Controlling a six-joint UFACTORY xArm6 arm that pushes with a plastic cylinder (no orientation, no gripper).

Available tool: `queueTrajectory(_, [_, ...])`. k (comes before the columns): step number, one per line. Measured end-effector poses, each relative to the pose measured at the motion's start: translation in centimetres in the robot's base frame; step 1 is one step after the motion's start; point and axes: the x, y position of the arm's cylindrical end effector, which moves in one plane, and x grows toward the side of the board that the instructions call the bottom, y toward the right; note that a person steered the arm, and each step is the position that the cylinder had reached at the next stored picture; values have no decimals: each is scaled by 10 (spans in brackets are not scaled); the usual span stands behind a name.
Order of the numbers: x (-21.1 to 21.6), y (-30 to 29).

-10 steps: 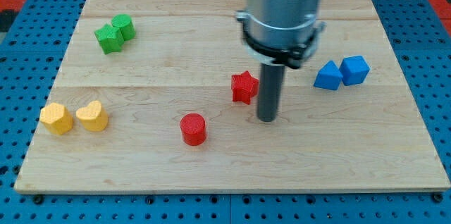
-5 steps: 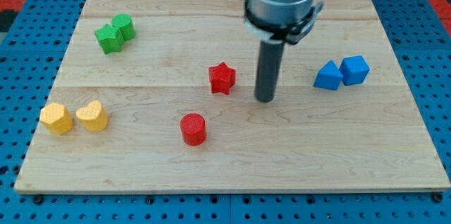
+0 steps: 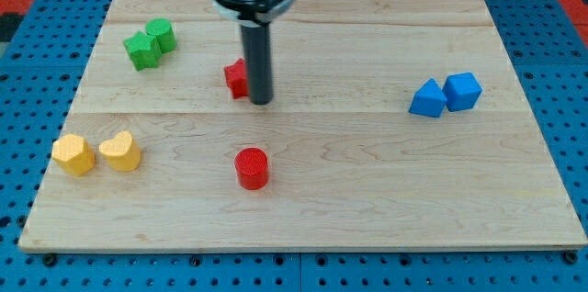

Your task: Move the red star towards the green star

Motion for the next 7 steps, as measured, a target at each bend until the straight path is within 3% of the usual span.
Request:
queueTrajectory(2, [3, -4])
queueTrajectory(5, [-35, -9])
queueTrajectory(7, [-47, -46])
